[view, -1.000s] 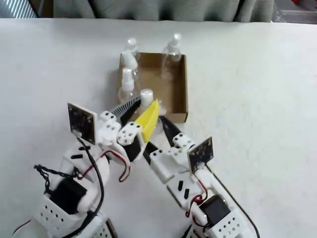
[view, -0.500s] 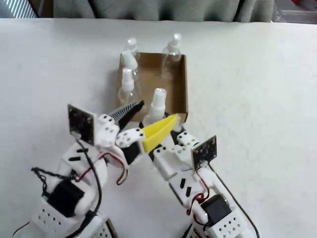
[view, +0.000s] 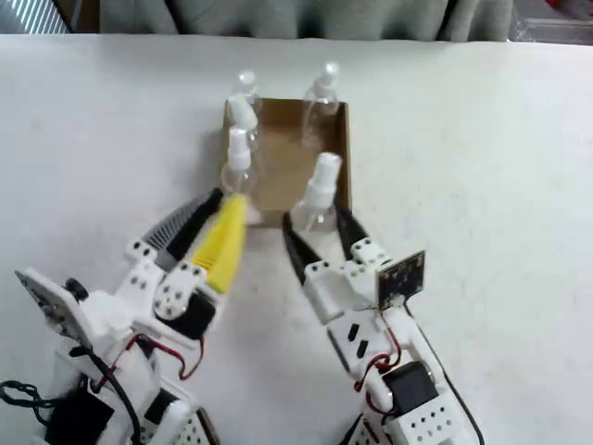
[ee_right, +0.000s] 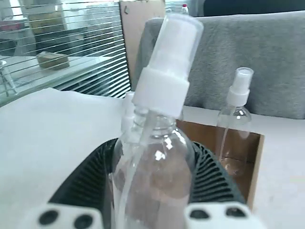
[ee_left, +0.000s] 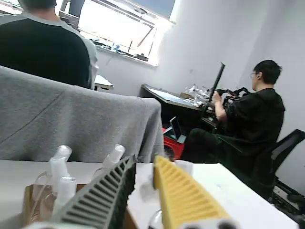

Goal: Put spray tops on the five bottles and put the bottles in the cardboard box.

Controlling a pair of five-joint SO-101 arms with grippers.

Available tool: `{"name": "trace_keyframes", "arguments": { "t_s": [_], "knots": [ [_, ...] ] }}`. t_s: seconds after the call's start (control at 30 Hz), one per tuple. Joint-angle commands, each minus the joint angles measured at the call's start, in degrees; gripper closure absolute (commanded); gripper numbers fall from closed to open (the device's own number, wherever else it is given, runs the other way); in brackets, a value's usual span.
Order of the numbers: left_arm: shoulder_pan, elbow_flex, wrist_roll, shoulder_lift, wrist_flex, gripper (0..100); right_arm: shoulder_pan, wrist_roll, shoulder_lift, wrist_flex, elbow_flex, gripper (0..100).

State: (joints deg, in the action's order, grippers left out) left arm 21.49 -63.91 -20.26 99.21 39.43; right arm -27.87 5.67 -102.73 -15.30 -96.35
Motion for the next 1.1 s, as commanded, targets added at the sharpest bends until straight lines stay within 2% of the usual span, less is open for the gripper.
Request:
{"name": "trace_keyframes", "arguments": {
  "t_s": [0.0, 0.27, 0.5, 0.77, 0.83, 1.07],
  "knots": [
    [-6.9, -1.3, -0.8, 0.5, -0.5, 96, 4.4, 0.0, -0.7, 2.7, -0.5, 98.3],
    [-24.0, -12.2, -0.8, 0.7, -0.1, 96, 10.8, -0.1, -0.7, 11.5, -0.5, 98.3],
    [-29.5, -22.7, -0.8, 0.7, -0.2, 96, 9.9, -11.1, -0.7, 18.6, -0.5, 98.3],
    [-23.3, -29.5, -0.8, 0.7, -5.9, 96, 8.0, -11.1, -0.6, 18.3, 1.2, 98.3],
    [-21.3, -29.6, -0.8, 0.7, -6.3, 96, 8.0, -8.8, -0.5, 18.2, 2.6, 98.3],
    [-9.3, -27.4, -1.2, 0.7, -6.6, 96, 7.8, -6.3, 2.2, 18.2, 7.0, 98.3]
  ]
}}
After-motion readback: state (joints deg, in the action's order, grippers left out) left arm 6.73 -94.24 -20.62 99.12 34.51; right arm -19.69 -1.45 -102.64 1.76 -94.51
